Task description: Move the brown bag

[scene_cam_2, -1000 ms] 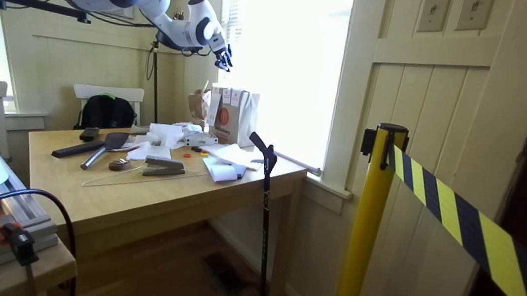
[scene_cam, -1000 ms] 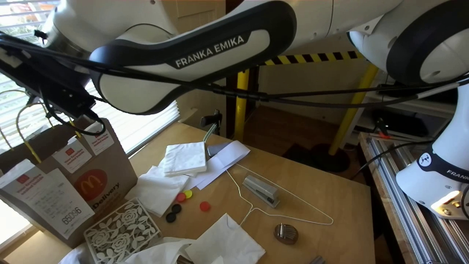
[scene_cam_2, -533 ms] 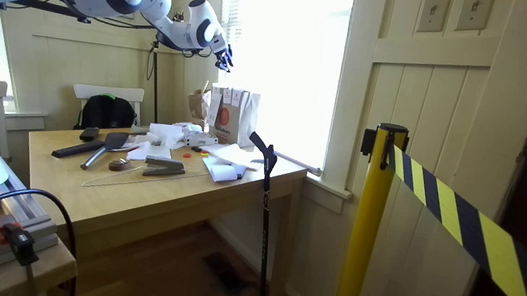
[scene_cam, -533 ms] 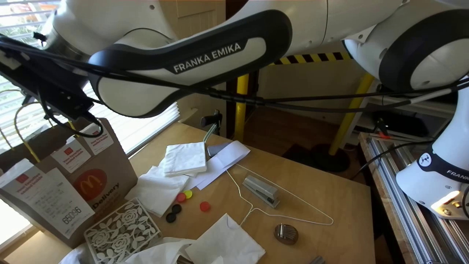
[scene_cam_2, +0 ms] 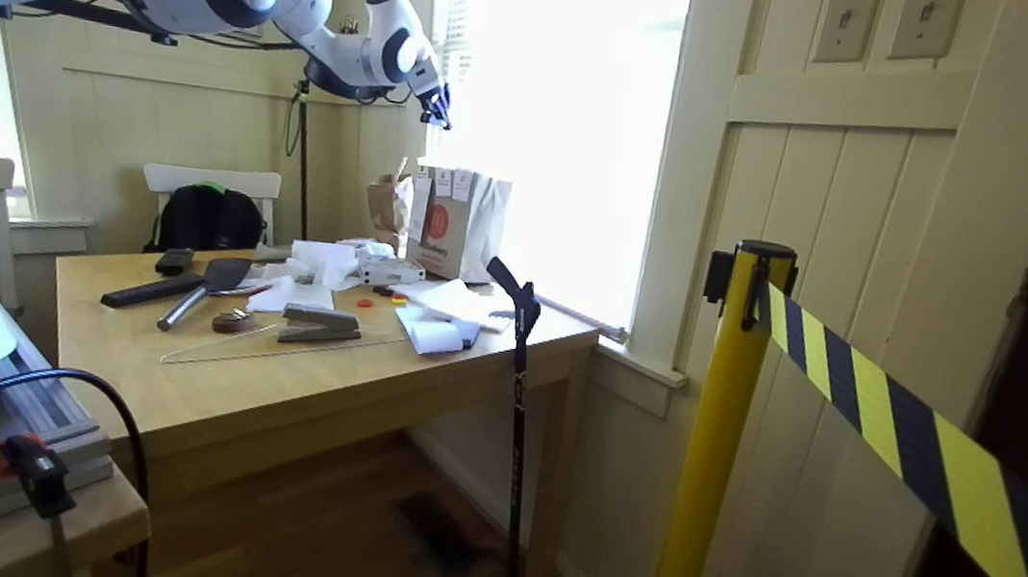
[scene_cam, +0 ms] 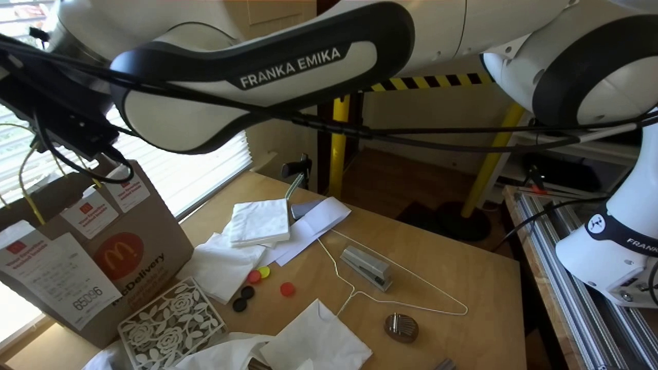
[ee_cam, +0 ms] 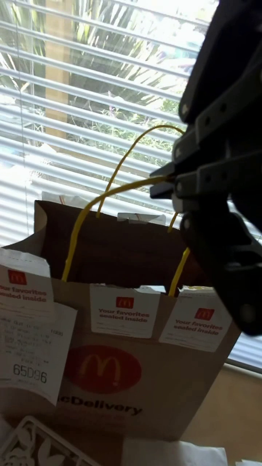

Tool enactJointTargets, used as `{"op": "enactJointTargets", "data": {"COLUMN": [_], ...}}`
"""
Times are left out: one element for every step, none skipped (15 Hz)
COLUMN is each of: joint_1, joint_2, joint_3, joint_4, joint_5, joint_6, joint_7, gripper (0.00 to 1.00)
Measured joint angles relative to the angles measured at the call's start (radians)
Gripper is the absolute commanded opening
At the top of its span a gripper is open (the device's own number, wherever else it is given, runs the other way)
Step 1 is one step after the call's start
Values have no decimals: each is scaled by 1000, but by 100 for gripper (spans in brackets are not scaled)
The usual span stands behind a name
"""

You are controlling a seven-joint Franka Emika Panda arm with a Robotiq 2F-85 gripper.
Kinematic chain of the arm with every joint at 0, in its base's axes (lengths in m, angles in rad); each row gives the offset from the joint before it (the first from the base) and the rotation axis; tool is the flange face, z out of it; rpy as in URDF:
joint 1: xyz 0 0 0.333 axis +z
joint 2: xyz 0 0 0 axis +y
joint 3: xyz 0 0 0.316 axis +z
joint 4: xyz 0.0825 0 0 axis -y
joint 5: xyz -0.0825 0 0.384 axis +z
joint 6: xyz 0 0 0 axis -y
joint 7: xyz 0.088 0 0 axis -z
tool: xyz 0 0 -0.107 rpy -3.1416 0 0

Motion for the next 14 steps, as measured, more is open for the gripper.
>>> {"op": "enactJointTargets", "data": {"joint_1": [4, 8, 11, 12, 12, 11, 7, 0, -5, -10, -11, -10, -6, -2], "joint_2": [-6, -16, -30, -47, -67, -89, -112, -138, -162, -185, -208, -231, -257, -287], "joint_3": [0, 3, 11, 23, 40, 63, 96, 135, 175, 210, 238, 252, 248, 237], "joint_4": [8, 12, 14, 14, 14, 14, 13, 10, 4, -2, -13, -30, -54, -86], "joint_5": [-1, -1, -1, -1, -1, 1, 13, 33, 57, 81, 99, 104, 99, 97], "joint_6": [-16, -40, -64, -93, -122, -153, -189, -228, -264, -302, -339, -370, -388, -394], "joint_7": [0, -1, -8, -19, -35, -56, -84, -120, -153, -179, -190, -189, -172, -148], "gripper": [1, 1, 1, 1, 1, 1, 1, 1, 1, 1, 1, 1, 1, 1]}}
